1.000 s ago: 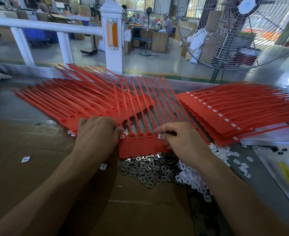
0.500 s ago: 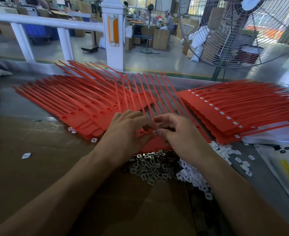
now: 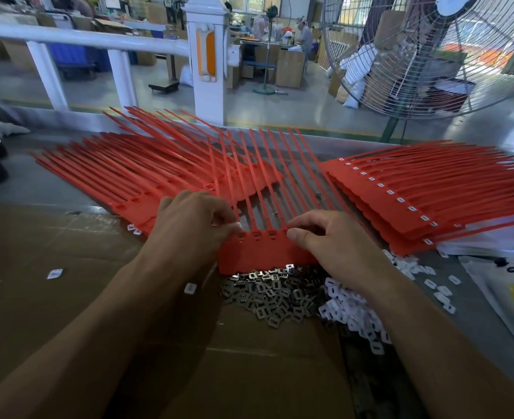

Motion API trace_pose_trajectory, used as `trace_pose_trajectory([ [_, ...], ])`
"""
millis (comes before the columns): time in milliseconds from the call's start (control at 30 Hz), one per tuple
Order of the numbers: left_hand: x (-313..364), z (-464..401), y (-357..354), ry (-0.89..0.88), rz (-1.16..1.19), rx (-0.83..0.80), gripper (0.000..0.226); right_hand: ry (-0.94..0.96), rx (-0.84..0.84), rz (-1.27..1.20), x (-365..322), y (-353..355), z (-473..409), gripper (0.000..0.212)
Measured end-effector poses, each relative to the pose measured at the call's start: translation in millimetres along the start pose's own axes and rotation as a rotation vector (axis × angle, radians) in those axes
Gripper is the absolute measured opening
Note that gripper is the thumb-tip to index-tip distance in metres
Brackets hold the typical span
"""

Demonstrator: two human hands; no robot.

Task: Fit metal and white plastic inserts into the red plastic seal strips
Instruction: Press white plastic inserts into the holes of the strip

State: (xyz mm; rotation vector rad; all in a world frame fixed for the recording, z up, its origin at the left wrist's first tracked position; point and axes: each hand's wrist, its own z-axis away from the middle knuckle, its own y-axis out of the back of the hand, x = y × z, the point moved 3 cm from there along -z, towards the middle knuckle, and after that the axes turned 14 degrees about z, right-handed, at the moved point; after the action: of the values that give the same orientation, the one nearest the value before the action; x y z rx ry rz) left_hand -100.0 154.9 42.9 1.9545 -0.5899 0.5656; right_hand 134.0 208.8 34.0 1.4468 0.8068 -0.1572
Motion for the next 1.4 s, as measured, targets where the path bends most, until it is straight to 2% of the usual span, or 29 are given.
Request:
trace_pose_trajectory([
  [267,-2,0,-10,0.034,-0.044,-0.060,0.014,-0.007,-0.015,0.017,4,0,-1,0.012],
  [467,0,0,-10,0.050,-0.059,-0.088,0.016,-0.008,-0.027,0.001,4,2,0,0.017],
  [600,1,1,-7,0.048,-0.045,-0.063,0.009,-0.007,-0.045,0.007,5,7,1,0.018],
  [900,7,3,-6,-0.074,-0.168,-0.183,0.028,-0.029,-0.098,0.024,21,28,2,0.007],
  [1067,17,3,-7,-0.170,-0.358,-0.280,0.040,0.010,-0.183,0.084,23,35,2,0.007],
  [1200,27,4,-11,-0.211,-0.459,-0.304,0.036,0.081,-0.307,0.135,24,45,6,0.006],
  [1400,32,6,-13,-0.201,-0.482,-0.292,0.031,0.149,-0.446,0.153,22,52,16,0.026],
])
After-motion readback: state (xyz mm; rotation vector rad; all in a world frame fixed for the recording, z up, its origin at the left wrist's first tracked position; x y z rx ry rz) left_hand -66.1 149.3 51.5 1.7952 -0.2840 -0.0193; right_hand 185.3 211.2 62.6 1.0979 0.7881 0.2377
